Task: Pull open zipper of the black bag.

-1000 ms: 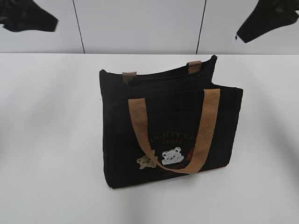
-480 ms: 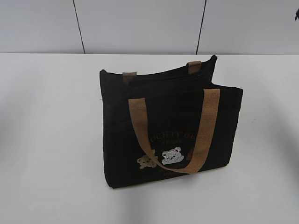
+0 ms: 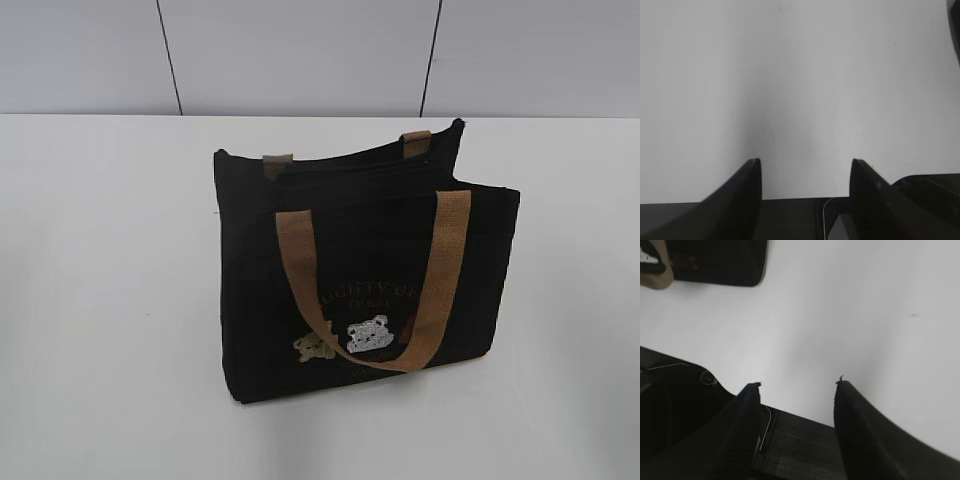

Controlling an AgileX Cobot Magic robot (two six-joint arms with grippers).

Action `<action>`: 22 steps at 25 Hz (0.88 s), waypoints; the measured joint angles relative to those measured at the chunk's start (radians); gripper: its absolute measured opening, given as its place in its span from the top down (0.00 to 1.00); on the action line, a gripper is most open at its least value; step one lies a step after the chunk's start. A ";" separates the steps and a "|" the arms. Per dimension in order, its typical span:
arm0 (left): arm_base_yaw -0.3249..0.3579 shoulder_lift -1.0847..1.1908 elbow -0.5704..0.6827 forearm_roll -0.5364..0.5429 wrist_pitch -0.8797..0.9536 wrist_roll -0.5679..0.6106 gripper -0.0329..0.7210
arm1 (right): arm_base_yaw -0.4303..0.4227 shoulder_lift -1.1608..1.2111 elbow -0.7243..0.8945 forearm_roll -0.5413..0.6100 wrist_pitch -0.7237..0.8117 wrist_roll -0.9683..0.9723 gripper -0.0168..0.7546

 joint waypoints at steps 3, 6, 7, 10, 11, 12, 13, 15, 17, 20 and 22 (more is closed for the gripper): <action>0.000 -0.135 0.056 -0.001 0.001 0.000 0.40 | 0.000 -0.174 0.133 0.003 -0.007 0.003 0.50; 0.000 -0.266 0.109 -0.002 0.006 -0.002 0.40 | 0.000 -0.293 0.241 0.003 -0.011 0.005 0.50; 0.000 -0.311 0.125 -0.002 0.008 -0.002 0.40 | 0.000 -0.328 0.268 0.003 -0.012 0.005 0.50; 0.000 -0.456 0.177 -0.004 0.009 0.001 0.40 | 0.000 -0.453 0.332 0.003 -0.030 0.006 0.50; 0.000 -0.497 0.187 -0.004 0.001 0.001 0.40 | 0.000 -0.485 0.334 0.004 -0.035 0.006 0.50; 0.000 -0.547 0.191 -0.004 -0.011 0.001 0.40 | 0.000 -0.522 0.335 0.004 -0.043 0.006 0.50; 0.000 -0.588 0.196 -0.004 -0.023 0.001 0.40 | 0.000 -0.558 0.336 0.004 -0.045 0.006 0.50; 0.000 -0.680 0.212 -0.007 -0.044 0.002 0.40 | 0.000 -0.625 0.338 0.004 -0.048 0.006 0.50; 0.000 -0.740 0.220 -0.009 -0.052 0.002 0.40 | 0.000 -0.698 0.339 0.003 -0.049 0.006 0.50; 0.000 -0.749 0.221 -0.009 -0.055 0.002 0.40 | 0.000 -0.804 0.340 0.005 -0.051 0.006 0.51; 0.000 -0.749 0.222 -0.011 -0.056 0.002 0.40 | 0.000 -0.858 0.340 0.005 -0.051 0.006 0.52</action>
